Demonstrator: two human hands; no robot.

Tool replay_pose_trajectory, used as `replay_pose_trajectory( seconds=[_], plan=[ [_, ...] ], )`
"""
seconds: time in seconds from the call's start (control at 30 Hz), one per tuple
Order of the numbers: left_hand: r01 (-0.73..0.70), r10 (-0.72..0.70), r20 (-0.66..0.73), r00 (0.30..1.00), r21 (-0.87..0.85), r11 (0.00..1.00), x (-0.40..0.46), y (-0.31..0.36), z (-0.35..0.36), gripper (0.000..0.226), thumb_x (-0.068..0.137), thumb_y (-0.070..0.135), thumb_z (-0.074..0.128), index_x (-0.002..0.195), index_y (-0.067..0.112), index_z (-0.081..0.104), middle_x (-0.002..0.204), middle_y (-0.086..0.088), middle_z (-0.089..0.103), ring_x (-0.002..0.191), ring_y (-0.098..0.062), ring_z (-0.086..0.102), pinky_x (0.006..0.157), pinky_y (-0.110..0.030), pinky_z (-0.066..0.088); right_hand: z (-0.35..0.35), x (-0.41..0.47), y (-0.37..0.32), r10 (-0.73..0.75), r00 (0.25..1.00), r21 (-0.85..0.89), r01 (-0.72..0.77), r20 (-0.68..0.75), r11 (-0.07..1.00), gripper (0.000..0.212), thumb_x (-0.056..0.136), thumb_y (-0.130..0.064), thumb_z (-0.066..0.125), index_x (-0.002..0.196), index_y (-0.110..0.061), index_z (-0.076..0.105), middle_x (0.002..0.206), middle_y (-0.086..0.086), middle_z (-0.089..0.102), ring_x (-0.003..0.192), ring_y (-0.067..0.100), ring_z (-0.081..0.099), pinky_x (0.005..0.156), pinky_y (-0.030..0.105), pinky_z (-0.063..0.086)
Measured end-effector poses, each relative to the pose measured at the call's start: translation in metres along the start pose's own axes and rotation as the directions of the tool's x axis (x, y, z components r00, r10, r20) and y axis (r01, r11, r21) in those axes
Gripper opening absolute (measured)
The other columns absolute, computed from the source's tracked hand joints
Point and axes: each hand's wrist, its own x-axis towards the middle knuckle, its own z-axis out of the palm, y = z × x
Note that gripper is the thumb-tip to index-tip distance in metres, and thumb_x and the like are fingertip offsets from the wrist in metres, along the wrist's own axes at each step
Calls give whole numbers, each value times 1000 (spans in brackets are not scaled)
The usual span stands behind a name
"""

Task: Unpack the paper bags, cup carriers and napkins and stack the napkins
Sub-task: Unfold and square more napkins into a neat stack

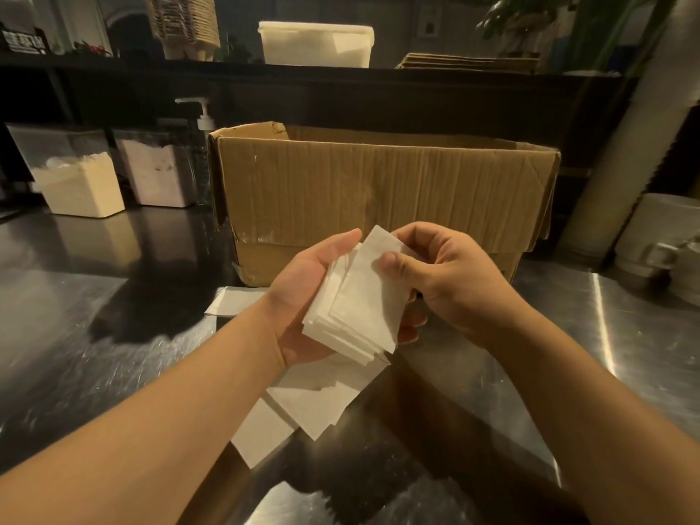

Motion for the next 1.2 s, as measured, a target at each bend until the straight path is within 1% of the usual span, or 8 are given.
replay_pose_trajectory(
  seconds=[0.13, 0.27, 0.43, 0.6, 0.73, 0.83, 1.03, 1.2],
  plan=[
    [27, -27, 47, 999, 10, 1000, -2, -1, 1, 49, 86, 58, 65, 102, 16, 83, 104, -16, 72, 90, -33, 72, 82, -47, 61, 4, 1, 5, -52, 999, -71, 52, 3, 996, 9, 95, -22, 68, 104, -22, 70, 96, -11, 72, 85, 14, 73, 62, 28, 61],
    [47, -45, 69, 997, -37, 998, -5, 1, -2, 58, 78, 44, 79, 126, 14, 68, 105, -17, 67, 88, -31, 67, 83, -47, 59, 10, 4, 11, -109, 987, -61, 102, -118, 993, 26, 98, -25, 63, 124, -28, 61, 112, -14, 67, 103, 11, 67, 80, 28, 62],
    [-11, 16, 23, 1000, -194, 981, -10, 11, -3, 68, 75, 35, 71, 136, 12, 54, 105, -14, 67, 87, -27, 68, 82, -43, 60, 7, 15, 29, 78, 960, -95, -107, -270, 990, 24, 103, -31, 59, 126, -23, 61, 115, -8, 67, 106, 13, 64, 94, 35, 58],
    [-68, 64, -24, 998, -308, 949, -8, 15, -8, 70, 79, 38, 68, 143, 17, 49, 105, -12, 65, 81, -24, 65, 73, -40, 61, 6, 23, 44, 238, 966, -465, -259, -105, 846, 24, 91, -39, 72, 110, -26, 63, 98, -8, 67, 84, 8, 62, 69, 23, 49],
    [-97, 74, -78, 994, -357, 929, -6, 15, -10, 62, 85, 41, 66, 141, 17, 52, 103, -13, 66, 79, -23, 65, 70, -38, 61, 6, 24, 50, 234, 958, -653, -73, 163, 753, 60, 81, -38, 80, 135, -39, 55, 129, -17, 56, 116, 14, 54, 103, 35, 47],
    [-105, 75, -99, 992, -353, 930, -6, 15, -10, 62, 86, 43, 65, 142, 17, 52, 102, -12, 66, 78, -23, 65, 70, -38, 61, 9, 23, 52, 203, 957, -718, 6, 205, 696, 57, 82, -40, 75, 135, -44, 54, 120, -21, 56, 114, 16, 54, 105, 44, 47],
    [-103, 76, -90, 993, -353, 930, -7, 16, -9, 59, 87, 43, 63, 139, 18, 52, 100, -13, 66, 75, -24, 65, 71, -37, 59, 13, 22, 61, 92, 991, -751, 15, 100, 660, 34, 95, -22, 63, 126, -37, 63, 114, -13, 66, 101, 14, 61, 91, 35, 55],
    [-90, 59, -100, 993, -330, 940, -7, 15, -10, 56, 88, 46, 62, 135, 17, 55, 100, -12, 68, 75, -23, 67, 69, -37, 61, 16, 23, 61, 25, 1000, -681, -21, -4, 732, 18, 102, -29, 56, 111, -34, 70, 107, -12, 69, 95, 12, 62, 87, 30, 55]
  ],
)
